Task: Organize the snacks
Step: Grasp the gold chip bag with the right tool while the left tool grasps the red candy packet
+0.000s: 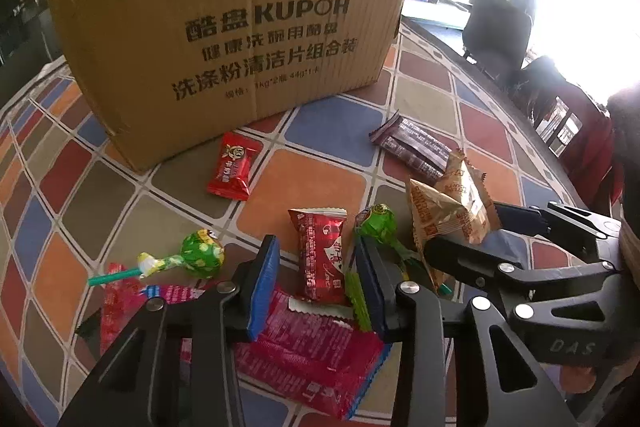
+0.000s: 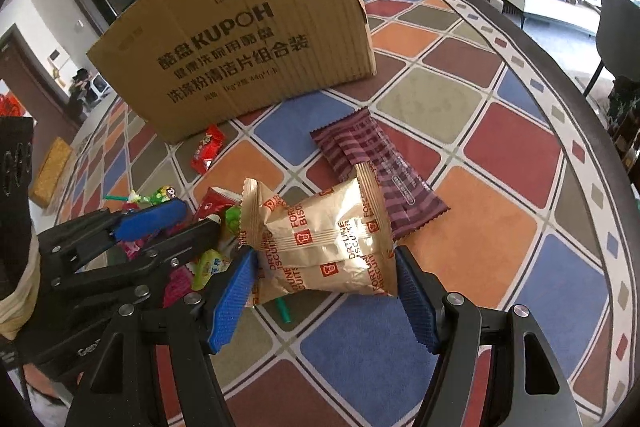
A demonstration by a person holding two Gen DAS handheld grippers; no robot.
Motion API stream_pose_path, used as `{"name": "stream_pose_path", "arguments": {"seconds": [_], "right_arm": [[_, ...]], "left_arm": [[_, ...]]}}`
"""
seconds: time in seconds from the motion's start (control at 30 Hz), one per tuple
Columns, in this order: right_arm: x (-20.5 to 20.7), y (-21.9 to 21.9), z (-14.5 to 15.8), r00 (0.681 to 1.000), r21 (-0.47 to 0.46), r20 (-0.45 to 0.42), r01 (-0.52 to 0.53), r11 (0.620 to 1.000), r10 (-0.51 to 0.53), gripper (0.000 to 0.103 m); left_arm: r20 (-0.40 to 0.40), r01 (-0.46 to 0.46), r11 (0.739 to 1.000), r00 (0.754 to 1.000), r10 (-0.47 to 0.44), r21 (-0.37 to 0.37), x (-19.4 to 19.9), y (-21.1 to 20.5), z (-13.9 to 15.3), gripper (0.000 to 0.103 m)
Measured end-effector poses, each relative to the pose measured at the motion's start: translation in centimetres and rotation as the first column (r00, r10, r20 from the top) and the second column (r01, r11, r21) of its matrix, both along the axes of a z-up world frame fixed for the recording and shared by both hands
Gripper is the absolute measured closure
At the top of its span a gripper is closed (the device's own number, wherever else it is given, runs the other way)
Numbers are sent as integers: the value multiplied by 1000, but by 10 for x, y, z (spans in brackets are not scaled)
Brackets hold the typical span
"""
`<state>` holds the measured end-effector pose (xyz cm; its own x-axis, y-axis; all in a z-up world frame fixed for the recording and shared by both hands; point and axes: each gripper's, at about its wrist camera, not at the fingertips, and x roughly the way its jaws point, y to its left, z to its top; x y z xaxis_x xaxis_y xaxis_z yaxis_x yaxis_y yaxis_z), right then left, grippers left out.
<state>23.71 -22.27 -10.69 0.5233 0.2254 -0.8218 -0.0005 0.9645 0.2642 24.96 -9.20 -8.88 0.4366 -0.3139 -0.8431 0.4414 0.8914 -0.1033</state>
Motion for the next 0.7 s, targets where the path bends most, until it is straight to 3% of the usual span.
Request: {"name": "stream_pose_path", "arguments": {"seconds": [0.23,0.47,0.7], "right_arm": [[0,2,1,1000,-17,17,-3,1000,3,37],[-3,3,2,999,-24,47,-9,1000,10,48],[-6,3,4,998,-20,61,4,1000,-3,49]], "left_arm": [[-22,-2,1000,1000,2,1,4,-2,-7,79],[-15,-5,1000,1000,6,3,3,-3,-8,81],[3,-27,999,1000,27,-16,-2,2,-1,81]]}}
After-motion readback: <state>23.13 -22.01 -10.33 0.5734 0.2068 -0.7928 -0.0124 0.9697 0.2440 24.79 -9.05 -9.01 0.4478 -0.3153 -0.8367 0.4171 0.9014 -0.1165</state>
